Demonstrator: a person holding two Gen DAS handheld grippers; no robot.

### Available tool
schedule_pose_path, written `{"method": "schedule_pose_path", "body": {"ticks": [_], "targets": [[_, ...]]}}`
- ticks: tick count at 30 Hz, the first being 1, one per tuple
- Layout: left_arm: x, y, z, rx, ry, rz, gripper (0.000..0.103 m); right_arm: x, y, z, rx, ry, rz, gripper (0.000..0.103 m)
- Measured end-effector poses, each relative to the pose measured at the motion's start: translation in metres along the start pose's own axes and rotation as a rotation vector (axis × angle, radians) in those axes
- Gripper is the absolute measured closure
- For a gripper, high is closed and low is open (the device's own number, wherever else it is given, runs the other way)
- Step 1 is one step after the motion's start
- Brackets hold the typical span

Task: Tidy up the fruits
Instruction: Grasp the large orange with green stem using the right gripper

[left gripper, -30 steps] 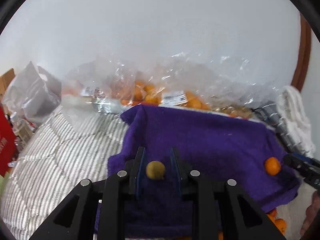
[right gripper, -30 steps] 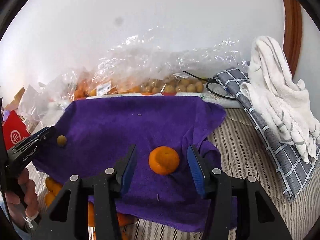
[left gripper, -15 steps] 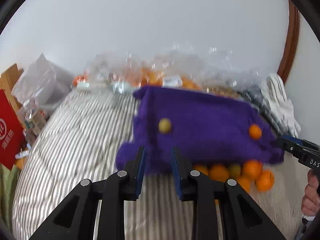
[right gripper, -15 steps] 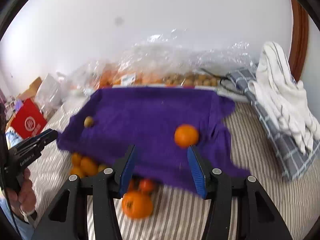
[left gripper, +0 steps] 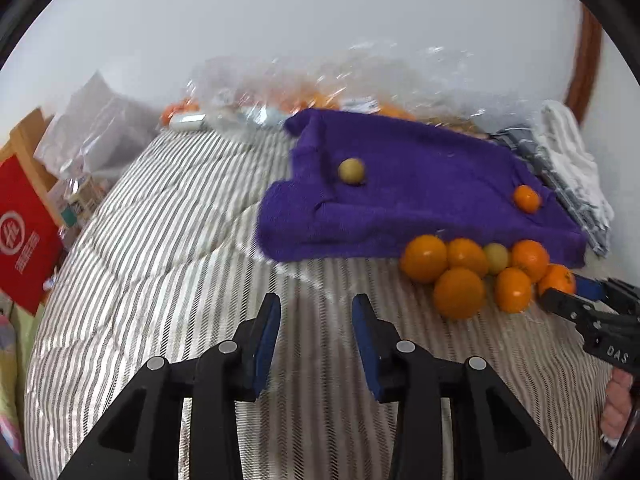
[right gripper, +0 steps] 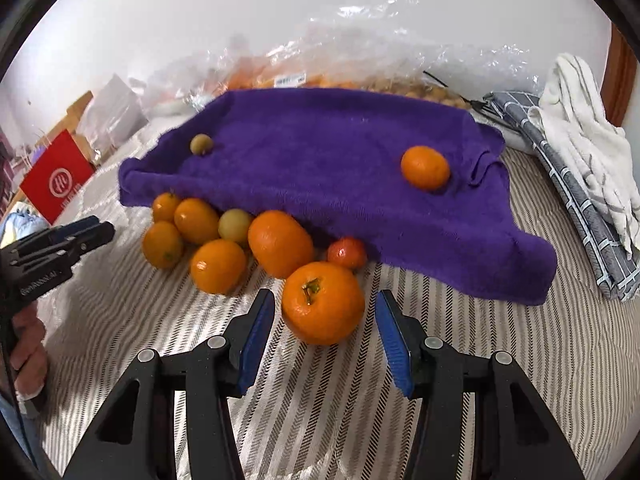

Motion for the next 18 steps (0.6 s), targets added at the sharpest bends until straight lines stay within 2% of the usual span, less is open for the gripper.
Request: {"method": "schedule_pose_path", "body": {"ticks": [3, 9, 14, 18], "targets": [[-0.0034, 0.0085, 0.0064, 0.007, -0.032, 0.048, 0.068, -0.0016, 0.0071, -0.0021, -0.011, 0.017, 0.005, 0.051], [-0.0041, 0.0068, 0.0095, -0.026, -0.055, 0.036, 0.068, -0.0028, 0.0106, 0.0038, -0.028, -0.038, 0.001, 0.051], [-0.0052, 0.0048, 0.0091, -0.031, -0.061, 0.035, 0.068, 0.001, 0.0118, 0.0024, 0.006, -0.001, 0.005, 0.051], [-0.0043, 0.0064, 0.011, -0.043, -0.07, 0.033, 0.067, 0.0021, 0.0122, 0.0014, -0.003, -0.002, 0.004, 0.057]]}}
Point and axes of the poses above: each gripper's, at about its wrist camera, not at the fingertips, and y roughly the way its jaws point, z to its left, x to its top, the point moved 4 cm from there along y, roughly the way its jaws point, and after that the axes turned 13 degrees about y, right-handed, at the moved point
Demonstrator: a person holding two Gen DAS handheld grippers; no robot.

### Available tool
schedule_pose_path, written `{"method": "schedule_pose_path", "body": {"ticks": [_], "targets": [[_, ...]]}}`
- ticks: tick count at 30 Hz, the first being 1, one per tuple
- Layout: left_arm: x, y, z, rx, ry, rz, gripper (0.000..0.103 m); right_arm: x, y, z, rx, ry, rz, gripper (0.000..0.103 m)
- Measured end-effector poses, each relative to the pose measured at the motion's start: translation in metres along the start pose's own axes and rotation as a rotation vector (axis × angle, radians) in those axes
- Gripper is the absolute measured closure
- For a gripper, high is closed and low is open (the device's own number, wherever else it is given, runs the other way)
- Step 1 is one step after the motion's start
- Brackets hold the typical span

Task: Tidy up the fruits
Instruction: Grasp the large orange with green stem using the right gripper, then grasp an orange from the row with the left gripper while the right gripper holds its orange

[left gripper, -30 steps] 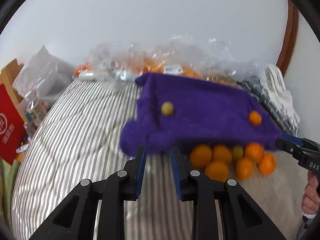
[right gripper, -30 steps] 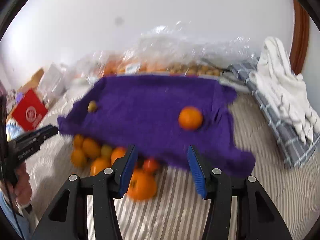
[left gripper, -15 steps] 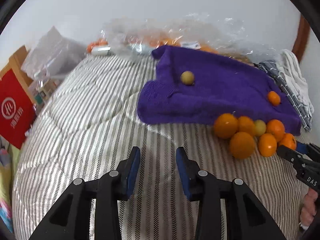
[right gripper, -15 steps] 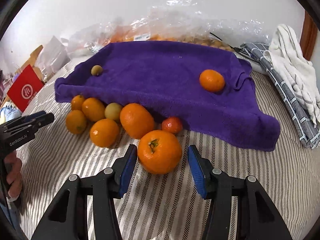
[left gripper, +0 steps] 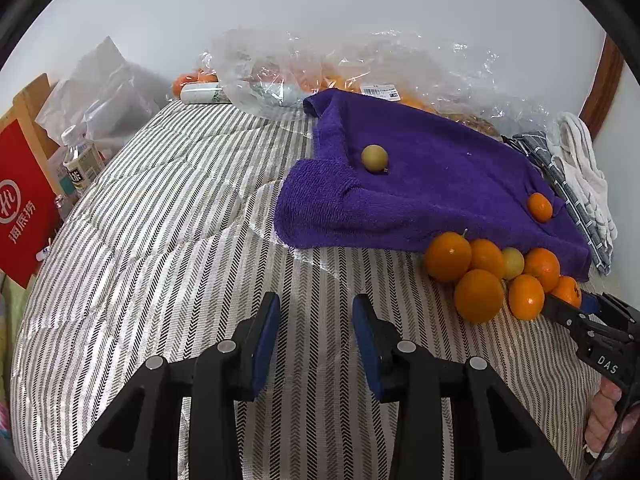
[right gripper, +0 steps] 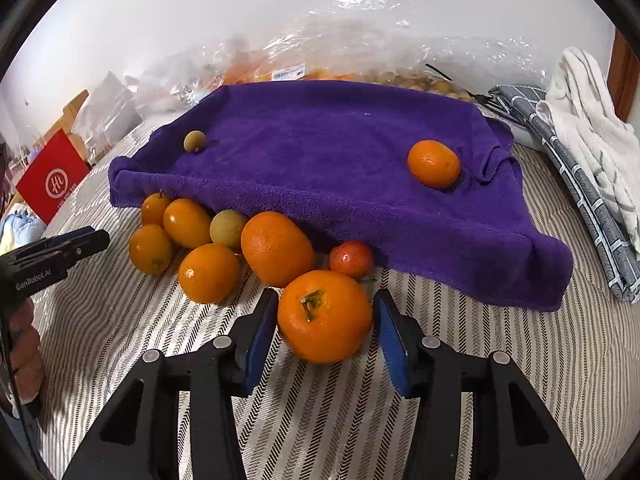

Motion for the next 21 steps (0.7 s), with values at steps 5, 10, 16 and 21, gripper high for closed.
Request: {"method": "schedule_pose_path", "body": {"ticks": [5, 10, 16, 21], "targets": [[0.001, -0.001, 0.002, -0.02, -0.019, -0.006, 0.067, -0.003, -0.004, 0.002, 0.014, -0.02, -0.001, 0.061], [0.0, -0.004, -0.001, -0.098, -0.028, -0.025, 0.067, -0.004, -0.014, -0.011, 0.011, -0.002, -0.034, 0.061], [0.004, -0.012, -0.028, -0.132, 0.079, -0.069, 0.067, -0.004, -0.026, -0.045, -0.02, 0.07, -0.069, 0.061], [0.009, -0.018, -0.05, -0.182, 0.132, -0.082, 0.067, -0.005, -0.031, -0.074, 0.029, 0.188, -0.071, 0.061]]}}
Point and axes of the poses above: each gripper's, at about its wrist camera, not at the fingertips, and y roughly the way its jaws point, z to its left, x to its top, the point moved 4 cm from there along y, roughly the way its jaws point, and after that the axes turned 13 degrees about y, right-handed, at the moved point
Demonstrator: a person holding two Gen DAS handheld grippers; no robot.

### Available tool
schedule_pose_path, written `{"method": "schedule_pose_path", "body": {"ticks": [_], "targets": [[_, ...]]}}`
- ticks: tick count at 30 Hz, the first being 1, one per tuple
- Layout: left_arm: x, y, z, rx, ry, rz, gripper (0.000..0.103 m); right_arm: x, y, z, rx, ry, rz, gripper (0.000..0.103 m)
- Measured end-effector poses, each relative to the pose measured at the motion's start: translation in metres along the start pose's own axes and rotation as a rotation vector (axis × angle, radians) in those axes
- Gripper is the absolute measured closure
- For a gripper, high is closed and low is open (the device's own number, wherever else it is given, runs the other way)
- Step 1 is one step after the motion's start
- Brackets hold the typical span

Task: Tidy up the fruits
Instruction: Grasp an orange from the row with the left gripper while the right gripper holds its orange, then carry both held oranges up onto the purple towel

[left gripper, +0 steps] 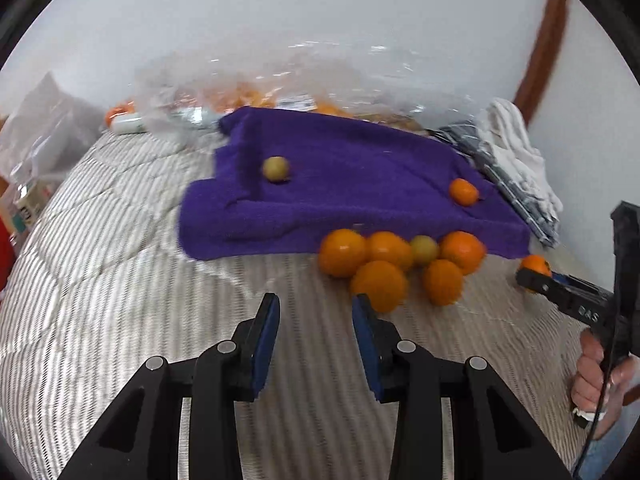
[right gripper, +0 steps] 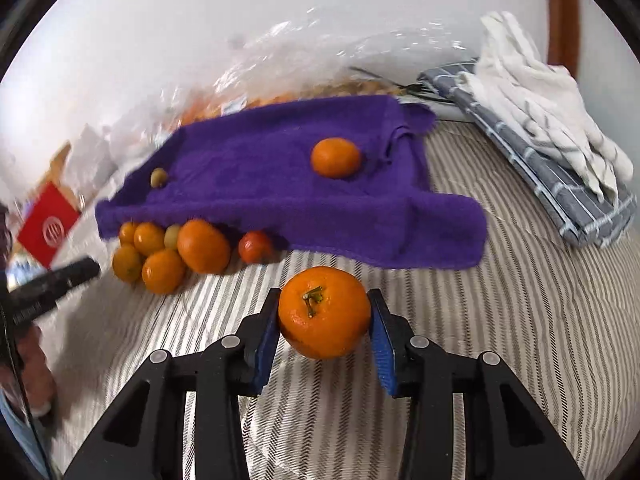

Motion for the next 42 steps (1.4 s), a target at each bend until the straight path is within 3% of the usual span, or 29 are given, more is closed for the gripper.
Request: {"method": "schedule_pose_path", "body": {"ticks": [6, 17, 22, 29, 38, 42], "targets": [[0.014, 0.007, -0.024, -0.073, 0.009, 0.044, 0.067, -0.001, 0.001, -0.007, -0.03, 0.032, -0.001, 0.061], [0.015, 0.037, -0.037, -0.042, 0.052, 0.1, 0.067, -0.003, 0.0, 0.001, -0.077, -0.034, -0.022, 0.061], [0.016, 0.038, -0.04, -0.005, 0.068, 0.086, 0.067, -0.003, 0.001, 0.0, -0.074, -0.032, -0.022, 0.061], [0.015, 0.034, -0.035, -0.035, 0.039, 0.066, 0.07, -0.004, 0.002, 0.0, -0.077, -0.036, -0.023, 0.061], [0.018, 0.002, -0.036, -0.024, 0.082, -0.05, 0.07, -0.003, -0.003, 0.002, -0.045, -0.023, -0.038, 0.061], [0.021, -0.005, -0.026, -0.067, 0.022, -0.049, 0.07, -0.003, -0.007, 0.003, -0.033, 0.0, -0.035, 0.061]]}}
Point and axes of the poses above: each gripper's, at about its wrist camera, not at the fingertips, and y roughly the way its jaws point, z to its left, x to its top, the point moved 4 cm from there along y, roughly the way its jaws point, and after that the axes turned 13 degrees about y, right-handed, at the moved point
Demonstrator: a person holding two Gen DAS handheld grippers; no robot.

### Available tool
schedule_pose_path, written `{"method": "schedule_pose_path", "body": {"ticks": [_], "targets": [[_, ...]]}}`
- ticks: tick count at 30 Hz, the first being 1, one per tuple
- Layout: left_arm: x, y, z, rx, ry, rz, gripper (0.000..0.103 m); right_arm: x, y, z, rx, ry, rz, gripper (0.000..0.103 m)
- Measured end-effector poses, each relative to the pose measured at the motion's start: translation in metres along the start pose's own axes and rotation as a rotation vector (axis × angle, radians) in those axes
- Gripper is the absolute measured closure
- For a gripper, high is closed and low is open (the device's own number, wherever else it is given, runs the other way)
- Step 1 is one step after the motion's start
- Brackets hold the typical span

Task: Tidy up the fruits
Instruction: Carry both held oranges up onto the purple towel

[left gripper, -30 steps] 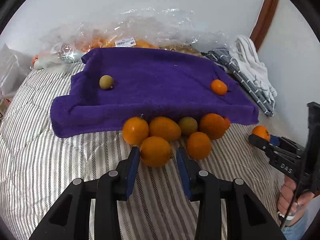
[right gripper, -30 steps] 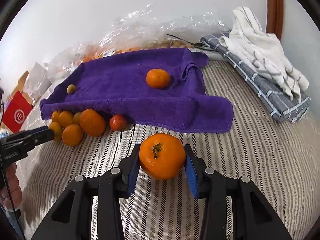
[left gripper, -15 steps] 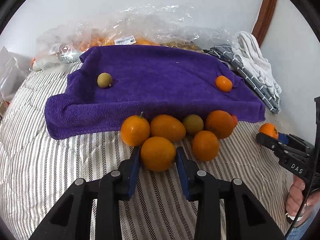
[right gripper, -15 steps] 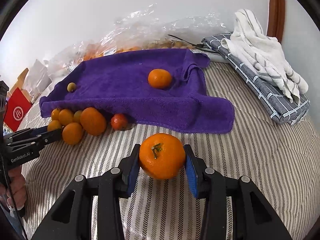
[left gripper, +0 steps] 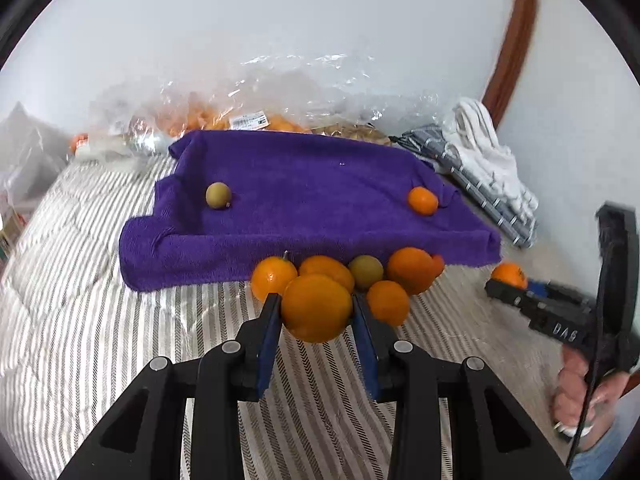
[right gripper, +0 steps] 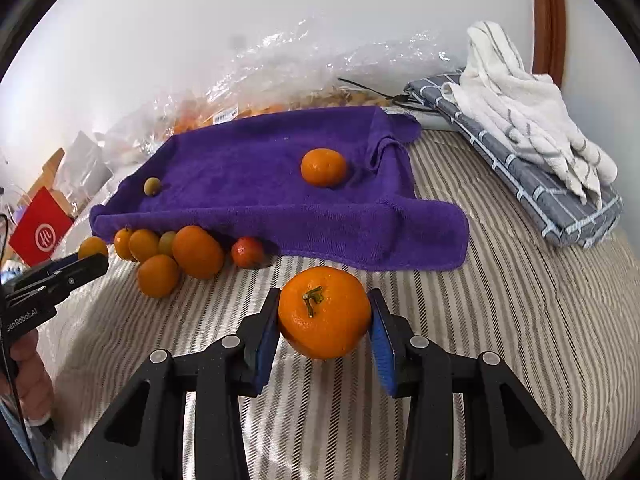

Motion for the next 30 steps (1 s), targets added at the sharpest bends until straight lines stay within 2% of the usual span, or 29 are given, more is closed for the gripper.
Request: {"method": "schedule_pose_path", "body": {"ticks": [3, 6, 9, 15, 19, 23, 28, 30], "targets": [[0.005, -0.015, 0.008, -0.002, -0.029, -0.016, 0.07, 0.001, -0.008, 0.007, 0.011, 0.001, 0.009, 0.061], [0.015, -0.036, 0.01, 0.02, 0.004, -0.048, 0.07, 0.012, -0.023, 0.02, -0.003, -0.041, -0.031, 0.061], [0.031, -0.055, 0.017, 0.048, 0.019, -0.081, 0.07, 0.029, -0.036, 0.031, -0.011, -0.052, -0.064, 0.061], [0.07, -0.065, 0.04, 0.128, 0.0, -0.124, 0.07, 0.068, -0.04, 0.054, 0.017, -0.06, -0.094, 0.061], [0.09, -0.053, 0.055, 0.126, -0.056, -0.151, 0.07, 0.095, -0.034, 0.067, 0.028, -0.078, -0.129, 0.061], [0.1, -0.023, 0.071, 0.12, -0.123, -0.152, 0.07, 0.111, -0.01, 0.071, 0.036, -0.077, -0.125, 0.061], [0.084, 0.015, 0.084, 0.115, -0.172, -0.129, 0.07, 0.104, 0.03, 0.062, 0.069, -0.041, -0.055, 0.061], [0.075, 0.024, 0.084, 0.101, -0.182, -0.115, 0.07, 0.096, 0.045, 0.057, 0.055, -0.044, -0.013, 0.061]]}}
Point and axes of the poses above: each gripper's, at about its wrist camera, not at the fingertips, and y roughly the way its jaws point, z to its left, x to its top, the point moved 4 cm from there along y, roughly the way its jaws point, and after that the axes turned 13 degrees about y, right-handed, at the moved point
